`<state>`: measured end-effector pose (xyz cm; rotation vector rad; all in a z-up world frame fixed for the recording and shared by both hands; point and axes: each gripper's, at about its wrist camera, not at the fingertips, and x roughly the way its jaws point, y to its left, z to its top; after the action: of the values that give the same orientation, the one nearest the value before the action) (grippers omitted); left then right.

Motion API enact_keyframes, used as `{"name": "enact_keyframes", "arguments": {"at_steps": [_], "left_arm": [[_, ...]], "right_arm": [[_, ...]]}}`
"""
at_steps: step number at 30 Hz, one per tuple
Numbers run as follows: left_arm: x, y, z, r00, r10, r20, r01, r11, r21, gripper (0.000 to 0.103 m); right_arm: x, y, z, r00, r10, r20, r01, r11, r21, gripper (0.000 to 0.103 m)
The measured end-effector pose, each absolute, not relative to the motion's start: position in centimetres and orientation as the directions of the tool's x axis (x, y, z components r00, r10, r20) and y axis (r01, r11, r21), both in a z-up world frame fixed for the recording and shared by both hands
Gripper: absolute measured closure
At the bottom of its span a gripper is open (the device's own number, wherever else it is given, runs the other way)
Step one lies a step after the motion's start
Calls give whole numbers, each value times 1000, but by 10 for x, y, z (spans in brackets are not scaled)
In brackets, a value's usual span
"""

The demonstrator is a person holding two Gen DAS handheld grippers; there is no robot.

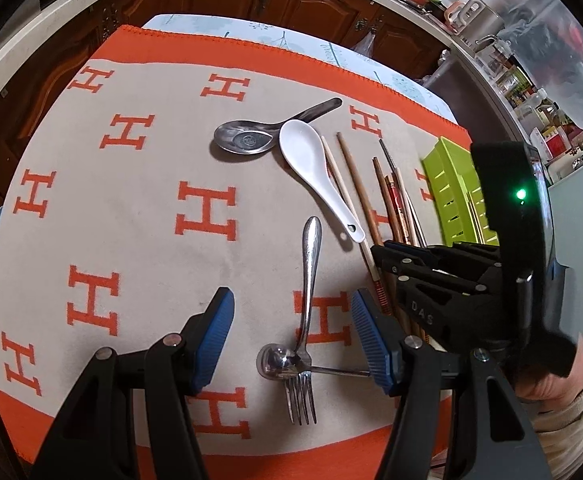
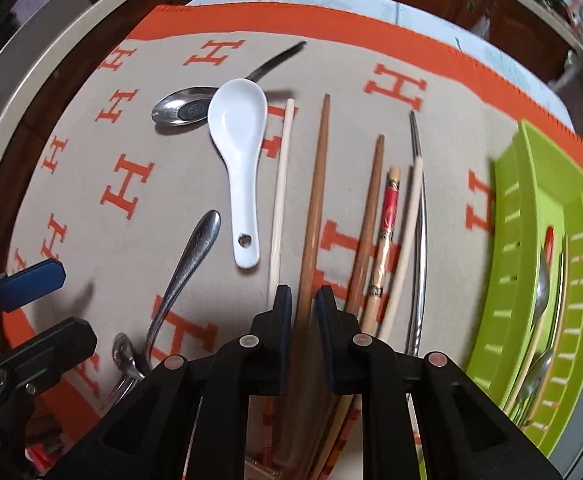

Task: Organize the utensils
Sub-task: 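Grasp a brown wooden chopstick with the right tool while the left tool grasps a red-striped chopstick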

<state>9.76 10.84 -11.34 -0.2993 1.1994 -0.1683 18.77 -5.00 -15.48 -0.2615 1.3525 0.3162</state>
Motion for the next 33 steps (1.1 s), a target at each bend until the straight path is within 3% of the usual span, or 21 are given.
{"name": "enact_keyframes", "arguments": {"at_steps": [3,13,16,21,33], "left_arm": [[100,103,-112,355,-290,-889,-18,949,-316,44],[116,75,-119,298,-337,-893,9,937,-350,44],[124,63,-124,270,-351,-897,1,931,-364,54],[138,44,-138,212,-363,-908,-33,925,-378,66],[144,1,-163,136,-252,-958,-39,965,-260,67]], "right_arm": [[188,-50,-156,192,97,-977,-354,935,23,96],[181,-111,-143,165,363,-917,-155,928,339,97],[171,-135,-129,198,412,-890,-116,911,396,97],[160,-165,-107,273,451,-850,-75,891,448,97],[128,-233,-80,358,502,-788,-34,850,526,97]]}}
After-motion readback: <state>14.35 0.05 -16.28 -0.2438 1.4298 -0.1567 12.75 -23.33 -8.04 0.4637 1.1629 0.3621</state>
